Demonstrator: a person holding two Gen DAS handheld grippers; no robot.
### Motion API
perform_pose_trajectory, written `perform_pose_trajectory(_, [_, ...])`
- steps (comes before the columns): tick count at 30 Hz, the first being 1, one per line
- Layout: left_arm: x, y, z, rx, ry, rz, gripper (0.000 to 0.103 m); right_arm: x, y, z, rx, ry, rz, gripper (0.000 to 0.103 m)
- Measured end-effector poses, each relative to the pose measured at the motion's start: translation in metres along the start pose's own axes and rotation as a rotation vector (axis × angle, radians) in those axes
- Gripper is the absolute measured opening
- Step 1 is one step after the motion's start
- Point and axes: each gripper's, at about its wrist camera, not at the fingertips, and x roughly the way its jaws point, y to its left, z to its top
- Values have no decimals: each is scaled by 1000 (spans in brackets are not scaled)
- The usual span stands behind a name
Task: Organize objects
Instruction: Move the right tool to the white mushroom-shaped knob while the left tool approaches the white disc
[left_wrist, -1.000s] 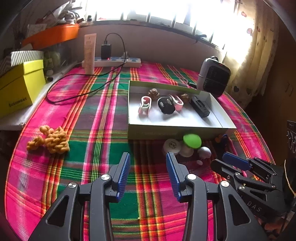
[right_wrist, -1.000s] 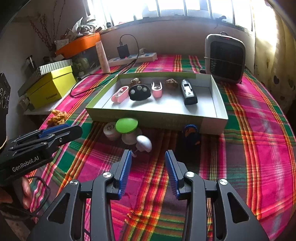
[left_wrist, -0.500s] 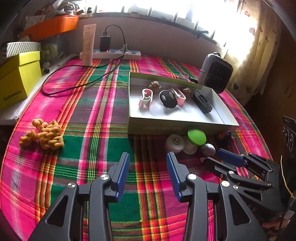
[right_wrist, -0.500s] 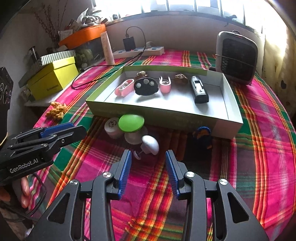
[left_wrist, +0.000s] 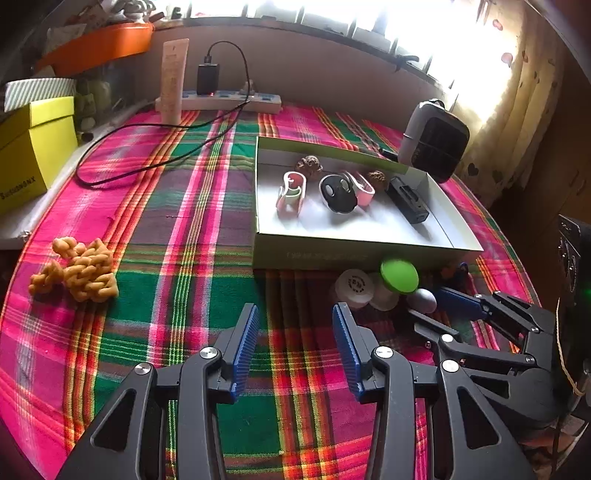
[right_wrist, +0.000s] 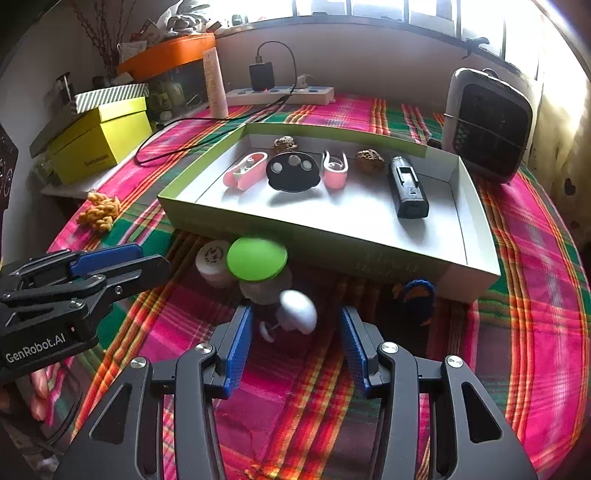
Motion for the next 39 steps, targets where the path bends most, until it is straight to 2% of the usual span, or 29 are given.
perform_pose_trajectory(9, [7,-3,3,6,14,-16,40,-1,-2,0,-1,-1,3,45])
perform_pose_trajectory(16, [9,-4,4,6,18,-22,41,-2,-5,1,5,-4,1,31])
perform_pose_trajectory(21, [12,-5,5,6,21,-37,41,-3,-6,0,12,-5,7,31])
perform_pose_trajectory(28, [13,-9,9,14,18,-99,42,-5,-7,-3,15,-3,11,31])
perform_pose_trajectory(39, [24,-20,13,65,31,-95,47,-8,-12,-7,28,-3,14,31])
